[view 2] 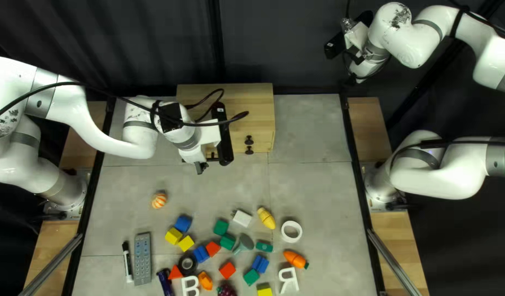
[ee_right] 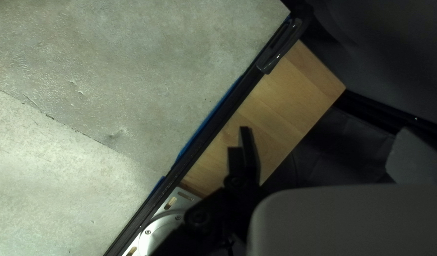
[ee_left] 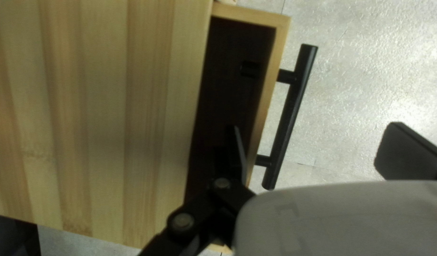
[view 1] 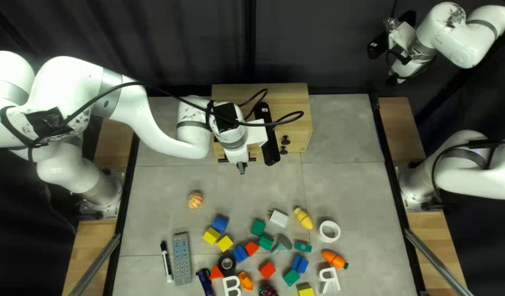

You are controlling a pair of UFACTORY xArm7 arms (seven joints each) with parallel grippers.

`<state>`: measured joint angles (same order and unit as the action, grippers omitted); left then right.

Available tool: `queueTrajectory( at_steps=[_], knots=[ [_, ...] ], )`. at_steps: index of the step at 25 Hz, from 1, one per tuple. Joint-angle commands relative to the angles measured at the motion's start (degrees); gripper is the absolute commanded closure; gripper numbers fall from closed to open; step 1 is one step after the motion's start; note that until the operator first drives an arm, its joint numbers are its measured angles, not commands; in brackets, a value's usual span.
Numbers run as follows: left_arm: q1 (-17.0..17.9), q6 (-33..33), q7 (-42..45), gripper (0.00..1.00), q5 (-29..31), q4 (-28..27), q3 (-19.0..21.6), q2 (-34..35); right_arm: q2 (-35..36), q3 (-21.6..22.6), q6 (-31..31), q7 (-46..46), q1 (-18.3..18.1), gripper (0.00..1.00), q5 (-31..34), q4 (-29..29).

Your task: Open drawers and place objects into drawer and close

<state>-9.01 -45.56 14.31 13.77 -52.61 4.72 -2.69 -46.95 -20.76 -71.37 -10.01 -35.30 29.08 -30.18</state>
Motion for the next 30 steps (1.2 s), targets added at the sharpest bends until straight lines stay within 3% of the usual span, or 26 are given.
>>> queueTrajectory(
  at_steps=[1,12,18,30],
  knots=[
    [-0.07,-0.36,-0.08,0.00,0.05,-0.63,-0.08,-1.10,0.00,0.00,0.00,0.00,0.00,0.00,0.00,0.00],
    [-1.21,-5.63,-6.34,0.00,-7.08,-4.64,-0.06,-2.95,0.00,0.00,0.00,0.00,0.00,0.00,0.00,0.00],
    [-2.14,-5.81,-10.70,0.00,-11.50,-4.17,-0.12,-2.23,0.00,0.00,0.00,0.00,0.00,0.00,0.00,0.00],
    [-1.75,-8.06,-12.86,0.00,-13.91,-4.68,0.60,-0.70,0.00,0.00,0.00,0.00,0.00,0.00,0.00,0.00]
  ],
)
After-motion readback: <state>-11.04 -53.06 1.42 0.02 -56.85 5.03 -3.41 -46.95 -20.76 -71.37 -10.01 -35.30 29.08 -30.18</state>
